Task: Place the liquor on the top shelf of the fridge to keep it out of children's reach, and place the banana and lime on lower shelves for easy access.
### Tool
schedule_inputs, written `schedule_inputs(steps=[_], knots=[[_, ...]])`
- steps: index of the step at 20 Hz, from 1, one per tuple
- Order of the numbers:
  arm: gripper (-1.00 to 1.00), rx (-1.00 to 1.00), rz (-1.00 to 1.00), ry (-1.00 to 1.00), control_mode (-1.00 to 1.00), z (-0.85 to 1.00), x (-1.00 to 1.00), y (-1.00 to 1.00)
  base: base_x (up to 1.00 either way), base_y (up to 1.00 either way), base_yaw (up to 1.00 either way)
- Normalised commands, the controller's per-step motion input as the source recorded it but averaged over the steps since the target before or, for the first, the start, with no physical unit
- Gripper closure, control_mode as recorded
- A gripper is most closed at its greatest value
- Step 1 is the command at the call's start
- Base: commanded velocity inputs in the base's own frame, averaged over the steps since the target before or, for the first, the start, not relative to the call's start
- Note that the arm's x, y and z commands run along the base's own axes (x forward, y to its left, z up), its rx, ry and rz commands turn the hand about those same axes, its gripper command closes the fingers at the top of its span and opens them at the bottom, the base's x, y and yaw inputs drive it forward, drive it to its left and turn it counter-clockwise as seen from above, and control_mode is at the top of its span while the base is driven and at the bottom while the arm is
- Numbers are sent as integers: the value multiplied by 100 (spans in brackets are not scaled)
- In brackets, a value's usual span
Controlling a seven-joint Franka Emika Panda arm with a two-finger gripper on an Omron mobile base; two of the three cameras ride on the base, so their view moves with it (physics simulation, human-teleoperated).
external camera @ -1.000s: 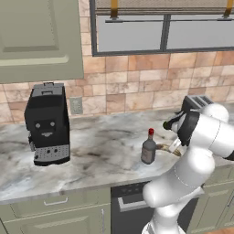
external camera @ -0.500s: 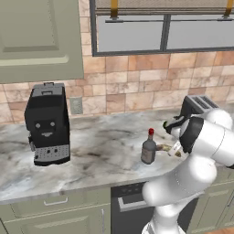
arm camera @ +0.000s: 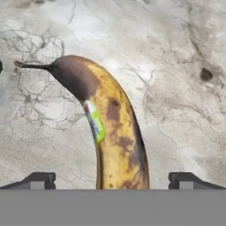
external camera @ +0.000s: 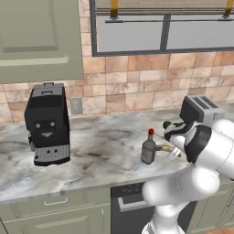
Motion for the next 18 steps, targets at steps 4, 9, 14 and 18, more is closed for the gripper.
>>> schedule_inputs(steps=[4, 9, 14, 18], knots=[[-100, 0, 0, -2, -100, -22, 1, 1, 0, 0, 0], [100, 0, 0, -1, -100, -7, 11, 0, 0, 0, 0], [100, 0, 0, 0, -100, 2, -11, -3, 0, 0, 0], [100, 2, 0, 0, -100, 27, -26, -38, 0, 0, 0]])
